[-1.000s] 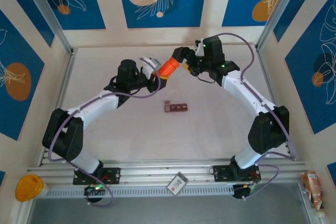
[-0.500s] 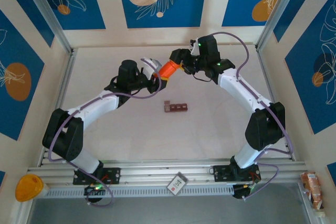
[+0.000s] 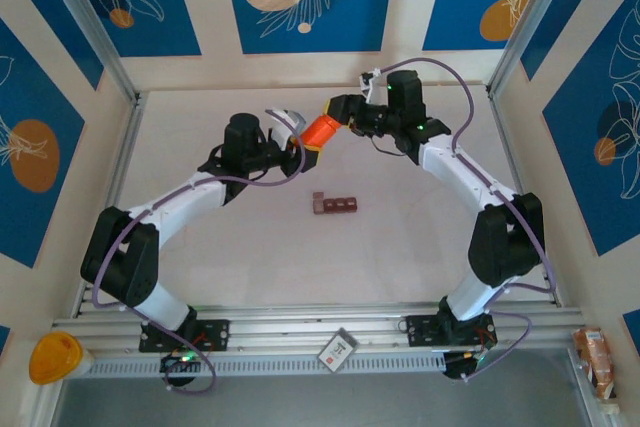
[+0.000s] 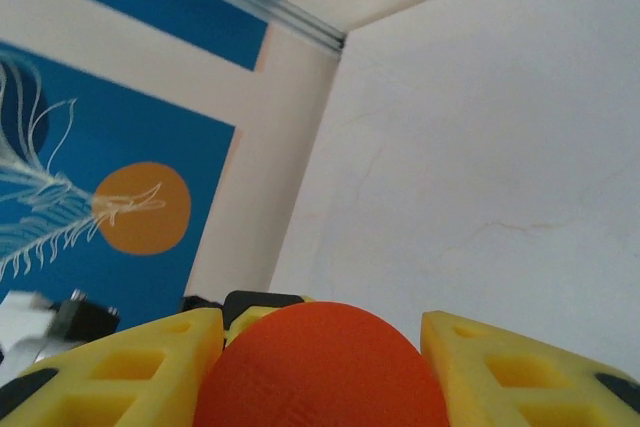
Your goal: Sort the pills into containers
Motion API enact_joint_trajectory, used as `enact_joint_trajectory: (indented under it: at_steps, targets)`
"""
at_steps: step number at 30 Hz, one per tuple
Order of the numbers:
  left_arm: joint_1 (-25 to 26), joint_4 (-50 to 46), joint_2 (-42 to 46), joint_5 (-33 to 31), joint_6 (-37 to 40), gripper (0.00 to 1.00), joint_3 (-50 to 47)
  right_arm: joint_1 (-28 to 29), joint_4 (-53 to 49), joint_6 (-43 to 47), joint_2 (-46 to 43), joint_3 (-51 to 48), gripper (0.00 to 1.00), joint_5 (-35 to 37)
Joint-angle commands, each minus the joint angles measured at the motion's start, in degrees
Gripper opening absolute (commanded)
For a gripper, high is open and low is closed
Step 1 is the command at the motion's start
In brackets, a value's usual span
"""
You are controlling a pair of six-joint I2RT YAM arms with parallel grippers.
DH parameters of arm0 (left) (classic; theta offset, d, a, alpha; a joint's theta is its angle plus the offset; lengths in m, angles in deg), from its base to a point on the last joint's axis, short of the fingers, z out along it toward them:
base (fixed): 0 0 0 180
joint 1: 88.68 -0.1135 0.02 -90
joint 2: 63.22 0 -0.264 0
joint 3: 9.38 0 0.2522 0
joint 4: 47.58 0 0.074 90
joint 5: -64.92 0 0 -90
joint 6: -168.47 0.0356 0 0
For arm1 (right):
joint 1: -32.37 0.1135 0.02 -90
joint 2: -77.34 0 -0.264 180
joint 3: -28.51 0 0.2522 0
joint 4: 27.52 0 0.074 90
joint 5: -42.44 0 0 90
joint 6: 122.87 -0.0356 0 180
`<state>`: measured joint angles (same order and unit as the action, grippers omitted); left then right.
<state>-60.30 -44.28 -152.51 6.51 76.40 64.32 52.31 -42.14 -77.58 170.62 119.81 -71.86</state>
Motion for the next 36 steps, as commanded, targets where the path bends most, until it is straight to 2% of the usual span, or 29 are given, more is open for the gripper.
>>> enact_joint_trajectory:
  at_steps: [1,4,8,11,16,19,21,24,29,36]
  targets:
    - [-0.14,6.57,2.93,9.47,-5.47,0.0,-0.1,-1.43,11.77,8.91,-2.71,-2.8,0.43,-6.72]
    - [-0.47,10.51,2.91,13.05,-10.17,0.0,-1.23,-2.07,13.79,9.99,-3.61,-3.54,0.44,-9.1]
    - [-0.78,14.44,2.48,14.63,-13.94,0.0,-2.09,-2.76,14.68,9.54,-3.89,-3.43,0.43,-10.15]
    - [-0.75,14.58,2.61,14.38,-14.08,0.0,-1.9,-3.17,16.11,7.71,-3.89,-3.95,0.44,-10.42]
    - [-0.96,12.85,2.37,14.12,-12.8,0.0,-1.16,-4.55,18.87,0.46,-4.33,-6.11,0.44,-6.95]
    - [-0.95,12.71,2.28,13.55,-12.27,0.0,-1.08,-5.44,22.71,-4.51,-4.01,-7.7,0.44,-7.21]
    - [-0.86,12.51,2.11,13.43,-12.09,0.0,-0.86,-5.15,23.76,-4.71,-3.96,-7.96,0.44,-8.07]
    - [-0.96,11.56,1.94,13.14,-11.44,0.0,-0.22,-4.32,21.54,-2.12,-4.14,-7.2,0.44,-8.64]
    - [-0.88,8.04,1.94,11.4,-8.63,0.0,0.98,-1.9,10.34,6.3,-4.7,-3.51,0.48,-6.13]
    - [-0.93,6.5,1.19,9.72,-6.9,0.0,2.0,-0.31,3.61,9.59,-4.25,-0.72,0.49,-2.9]
